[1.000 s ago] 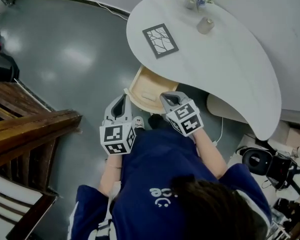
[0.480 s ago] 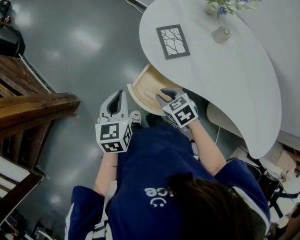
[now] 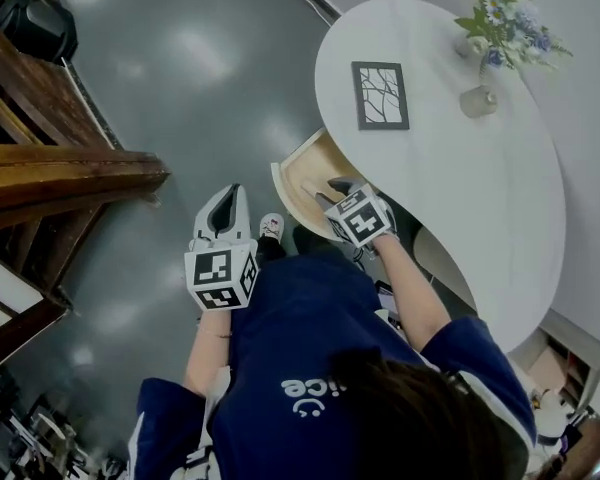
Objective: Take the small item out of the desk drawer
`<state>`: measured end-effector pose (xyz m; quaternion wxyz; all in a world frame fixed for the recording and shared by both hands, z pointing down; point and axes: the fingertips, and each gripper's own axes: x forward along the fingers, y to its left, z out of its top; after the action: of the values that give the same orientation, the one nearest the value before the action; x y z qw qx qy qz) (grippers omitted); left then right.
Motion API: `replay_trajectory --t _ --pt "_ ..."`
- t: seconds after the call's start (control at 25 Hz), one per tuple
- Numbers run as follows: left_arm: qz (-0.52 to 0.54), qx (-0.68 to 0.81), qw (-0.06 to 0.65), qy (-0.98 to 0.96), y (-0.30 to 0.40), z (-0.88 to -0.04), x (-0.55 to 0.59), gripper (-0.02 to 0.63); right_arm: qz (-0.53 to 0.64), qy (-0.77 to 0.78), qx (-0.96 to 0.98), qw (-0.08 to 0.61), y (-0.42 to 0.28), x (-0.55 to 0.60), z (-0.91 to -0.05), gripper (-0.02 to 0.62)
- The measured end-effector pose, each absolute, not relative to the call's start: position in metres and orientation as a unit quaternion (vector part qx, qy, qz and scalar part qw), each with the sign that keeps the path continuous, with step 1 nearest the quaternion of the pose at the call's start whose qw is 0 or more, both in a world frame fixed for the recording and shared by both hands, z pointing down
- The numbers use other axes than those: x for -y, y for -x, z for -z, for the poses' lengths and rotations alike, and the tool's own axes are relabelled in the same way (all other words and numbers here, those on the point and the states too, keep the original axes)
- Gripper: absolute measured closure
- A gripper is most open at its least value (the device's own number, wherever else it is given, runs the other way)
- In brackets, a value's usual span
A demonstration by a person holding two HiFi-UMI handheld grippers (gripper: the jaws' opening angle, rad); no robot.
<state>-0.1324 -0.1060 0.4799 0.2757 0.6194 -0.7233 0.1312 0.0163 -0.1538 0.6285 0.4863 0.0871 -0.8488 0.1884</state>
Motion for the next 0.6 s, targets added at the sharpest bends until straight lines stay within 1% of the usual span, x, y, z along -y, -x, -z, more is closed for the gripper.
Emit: replay_trajectory --t 0.16,0.6 --pt "-0.131 0.739 0.284 -0.597 0.14 -0.483 0.096 0.603 -0.182 -0.058 0.841 0.507 -0.013 0.151 -0.646 0.431" --pt "-0.15 0.768 0.307 -0.541 0.15 -0.496 0.064 0.603 -0.171 -0.013 0.82 0.546 -0.001 0.15 -0.698 0.411"
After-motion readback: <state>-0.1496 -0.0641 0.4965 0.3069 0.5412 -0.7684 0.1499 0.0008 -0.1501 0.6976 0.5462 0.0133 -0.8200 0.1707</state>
